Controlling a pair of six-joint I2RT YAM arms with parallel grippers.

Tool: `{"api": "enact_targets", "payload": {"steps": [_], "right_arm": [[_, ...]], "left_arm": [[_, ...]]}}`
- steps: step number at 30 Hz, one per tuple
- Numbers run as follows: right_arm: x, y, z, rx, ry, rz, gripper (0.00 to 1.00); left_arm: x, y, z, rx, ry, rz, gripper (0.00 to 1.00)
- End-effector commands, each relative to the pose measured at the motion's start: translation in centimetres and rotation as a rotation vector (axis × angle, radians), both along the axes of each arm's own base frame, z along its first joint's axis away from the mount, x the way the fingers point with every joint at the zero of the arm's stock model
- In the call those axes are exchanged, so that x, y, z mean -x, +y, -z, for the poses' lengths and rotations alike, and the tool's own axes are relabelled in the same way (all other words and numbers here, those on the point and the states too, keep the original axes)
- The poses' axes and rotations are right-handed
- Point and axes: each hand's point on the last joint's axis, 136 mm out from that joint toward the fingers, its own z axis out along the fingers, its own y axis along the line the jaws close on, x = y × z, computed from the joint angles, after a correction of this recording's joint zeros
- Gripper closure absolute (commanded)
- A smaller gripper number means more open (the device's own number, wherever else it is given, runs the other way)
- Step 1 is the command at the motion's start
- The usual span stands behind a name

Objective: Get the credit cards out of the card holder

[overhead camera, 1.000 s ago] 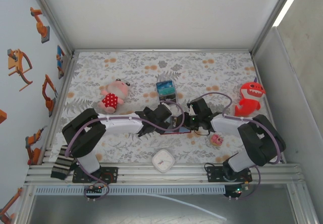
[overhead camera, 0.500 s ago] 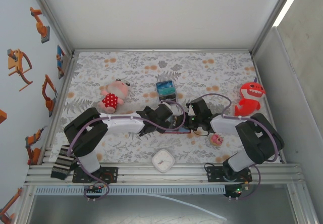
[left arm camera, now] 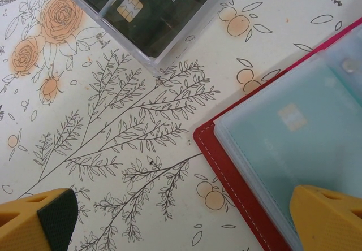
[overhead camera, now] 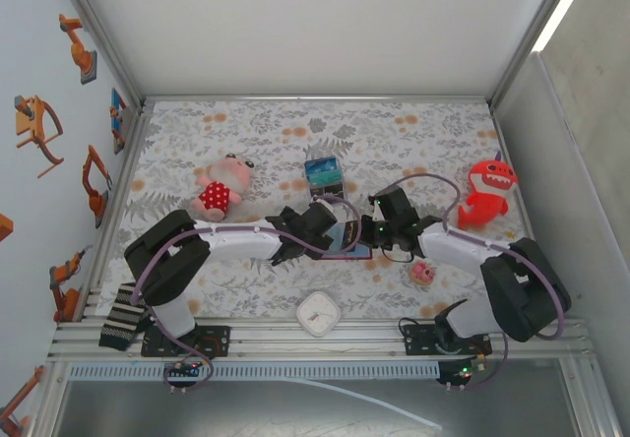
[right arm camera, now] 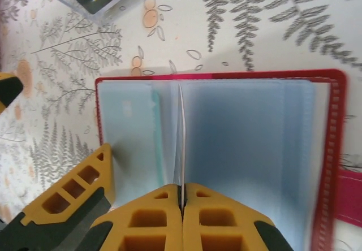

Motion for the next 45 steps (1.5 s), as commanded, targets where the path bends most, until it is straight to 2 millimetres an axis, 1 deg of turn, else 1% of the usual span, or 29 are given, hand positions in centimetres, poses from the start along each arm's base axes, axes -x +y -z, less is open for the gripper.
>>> {"api": "enact_targets", "payload": {"steps": [1,6,11,13,21,25,31,33,38,40,45], "right_arm": [[0.1,-1.7,-0.2,0.107,-0.017,-0.002,1.00],[-0.1,-1.8,-1.1,0.111,-0.055,-0.023,1.00],[-0.6,-1.0,-2.3,0.075,-0.113,-0.063,1.00],[-0.8,-0.3,-3.0,0.049,-0.142,-0.094,1.00],[-0.8,2.2,-6.8,-0.045,-0.286,-0.264,1.00],[-0.5,3.6,-8.7,-0.086,-0.345,-0.356,1.00],[0.4,5.5,-10.4,-0.134,-0.371,-0.481,1.00],[0.8,6.2,-10.7,-0.150,-0.373,-0.518,1.00],[1.5,7.4,-11.3,-0.173,-0.369,-0.598,1.00],[1.8,7.7,-11.4,-0.176,-0.361,-0.625,1.00],[2.4,8.6,-12.3,-0.207,-0.367,-0.687,1.00]], "left_arm": [[1.1,1.6,0.5,-0.069,0.032,0.027,0.03],[0.9,1.2,-0.9,0.006,0.025,0.018,0.03],[0.5,1.6,-2.9,0.207,0.057,-0.038,0.03],[0.3,1.9,-4.4,0.283,0.046,-0.045,0.03],[-0.5,2.9,-9.5,0.482,-0.018,-0.035,0.03],[-0.7,2.9,-11.2,0.555,-0.029,0.007,0.03],[-0.4,2.4,-12.6,0.654,0.007,0.104,0.03],[-0.1,2.1,-12.8,0.688,0.043,0.154,0.01],[0.0,1.9,-13.6,0.770,0.120,0.233,0.12],[0.2,1.6,-13.8,0.771,0.140,0.265,0.16],[1.4,0.6,-13.7,0.739,0.210,0.386,0.27]]}}
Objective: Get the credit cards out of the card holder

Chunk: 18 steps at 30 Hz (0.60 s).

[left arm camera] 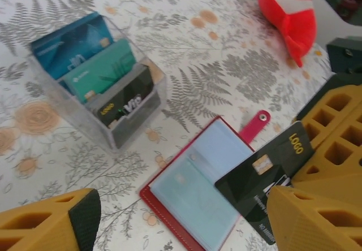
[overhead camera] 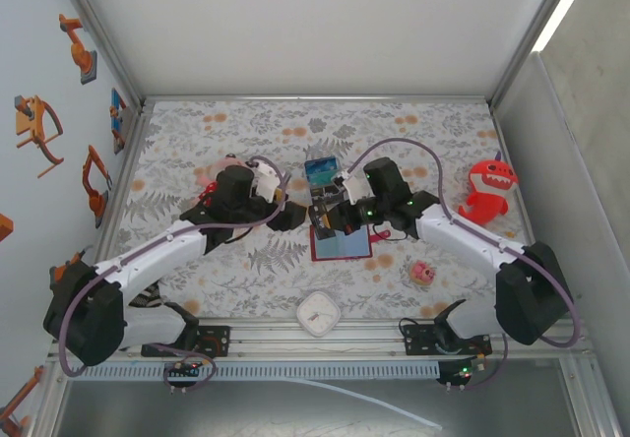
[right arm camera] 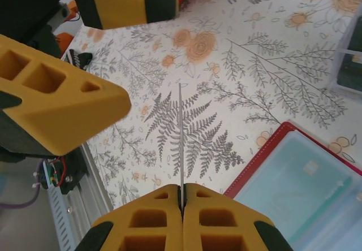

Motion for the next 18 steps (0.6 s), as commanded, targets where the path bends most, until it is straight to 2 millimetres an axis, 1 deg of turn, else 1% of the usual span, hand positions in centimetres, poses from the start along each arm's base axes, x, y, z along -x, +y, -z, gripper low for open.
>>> {"api": "enact_targets", "payload": {"steps": [1,8,13,18], "right_arm": [[0.9,0.9,-1.4,-0.031,-0.016,-0.089,1.00],[1.5,1.2,-2.2,-0.052,-0.020,-0.139,1.00],[1.5,1.0,-2.1,-0.039,-0.030,-0.135,1.00],[1.2,0.8,-1.8,-0.023,-0.045,-0.119,1.00]], "left_arm": [[1.6,-1.6,-1.2,0.021,-0.002,0.174,0.30],[2.5,-2.9,-0.9,0.015,0.037,0.304,0.51],[3.2,-3.5,-0.8,0.032,0.083,0.363,0.72],[3.9,-3.5,-0.9,0.041,0.096,0.395,0.81]]}}
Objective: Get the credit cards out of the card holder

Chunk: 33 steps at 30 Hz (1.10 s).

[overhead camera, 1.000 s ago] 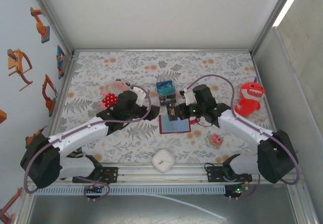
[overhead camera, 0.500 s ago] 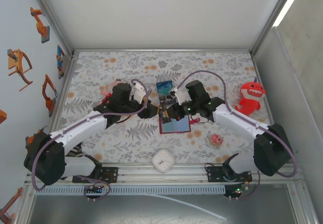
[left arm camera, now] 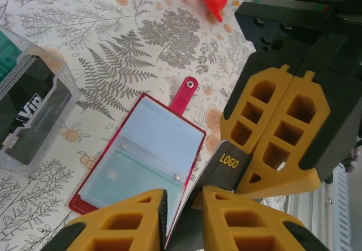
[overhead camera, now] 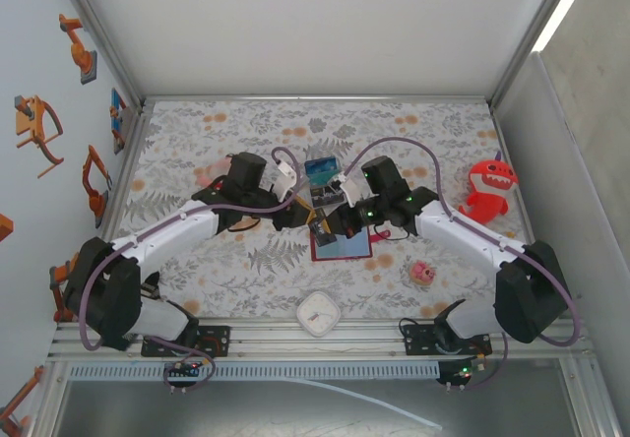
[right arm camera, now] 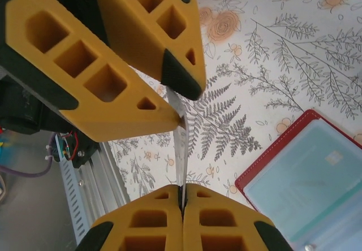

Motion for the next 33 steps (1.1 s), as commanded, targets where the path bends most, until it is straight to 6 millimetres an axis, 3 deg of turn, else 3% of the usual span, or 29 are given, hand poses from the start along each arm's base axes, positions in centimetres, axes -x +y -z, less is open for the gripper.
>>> {"api": "enact_targets", "payload": {"steps": [1,8,10,16,26,28,30,33], "right_arm": [[-0.3,0.8,-1.5,-0.042,-0.066,-0.033,1.00],[-0.4,1.1,-1.9,-0.064,-0.079,-0.041,1.00],[-0.4,1.1,-2.0,-0.067,-0.082,-0.041,0.98],[-0.6,0.4,-2.3,-0.079,-0.111,-0.004,0.69],[-1.5,-1.6,-4.7,-0.228,-0.150,0.179,0.54],[-1.4,-1.8,-5.8,-0.308,-0.148,0.208,0.46],[-1.1,-1.8,-6.7,-0.384,-0.145,0.211,0.32],[-1.2,-1.9,-7.4,-0.450,-0.150,0.236,0.32]], "left_arm": [[1.0,-0.5,-0.9,0.027,0.009,0.066,0.83],[1.9,-0.5,-1.3,0.042,0.029,0.101,1.00],[2.0,-0.4,-1.6,0.045,0.027,0.102,1.00],[2.5,0.0,-3.3,0.079,0.007,0.085,1.00],[1.7,1.9,-6.7,0.192,-0.065,-0.138,1.00],[1.2,2.6,-7.5,0.230,-0.069,-0.219,1.00],[0.7,3.2,-8.1,0.264,-0.058,-0.290,1.00],[0.6,3.7,-9.0,0.335,-0.037,-0.349,1.00]]}}
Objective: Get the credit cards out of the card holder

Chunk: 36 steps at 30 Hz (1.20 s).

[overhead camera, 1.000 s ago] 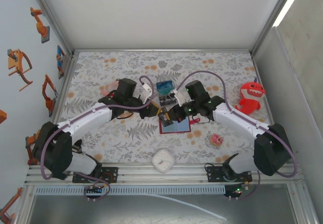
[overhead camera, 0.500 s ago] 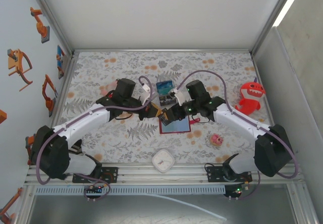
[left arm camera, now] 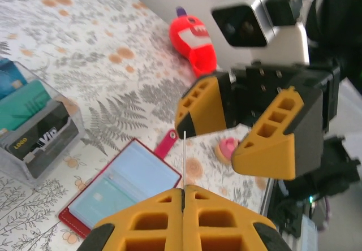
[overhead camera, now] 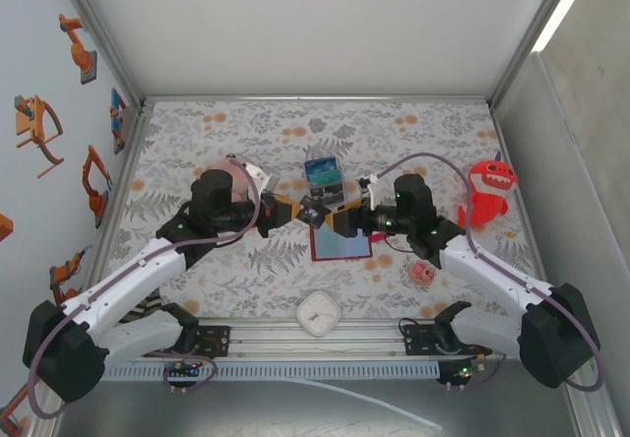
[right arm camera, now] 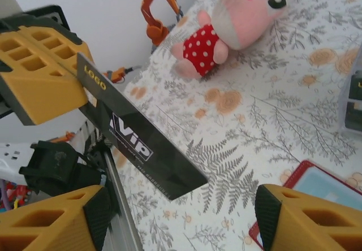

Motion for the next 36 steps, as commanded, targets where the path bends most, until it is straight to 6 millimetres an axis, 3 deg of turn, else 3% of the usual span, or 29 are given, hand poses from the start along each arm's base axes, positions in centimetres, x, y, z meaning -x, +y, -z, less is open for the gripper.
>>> {"api": "enact_targets", "payload": {"steps": [1,9,17,22,27,36], "right_arm": [[-0.7,0.3,-3.4,-0.157,-0.052,0.033,0.32],[-1.0,1.9,-4.7,-0.269,-0.030,-0.043,0.35],[-0.6,3.1,-6.7,-0.376,-0.058,-0.157,0.47],[-0.7,3.5,-7.0,-0.390,-0.054,-0.184,0.78],[-0.6,3.6,-7.0,-0.389,-0.051,-0.197,0.98],[0.3,3.8,-6.7,-0.375,-0.040,-0.259,1.00]], "left_arm": [[-1.0,0.5,-2.4,0.133,0.020,-0.105,1.00],[-0.5,0.7,-4.2,0.238,0.032,-0.115,1.00],[-0.7,0.7,-4.6,0.286,0.036,-0.121,1.00],[-0.9,0.7,-4.3,0.284,0.038,-0.132,1.00],[-1.1,0.8,-4.1,0.274,0.040,-0.145,1.00],[-0.6,1.4,-4.5,0.114,-0.050,-0.120,0.52]]}}
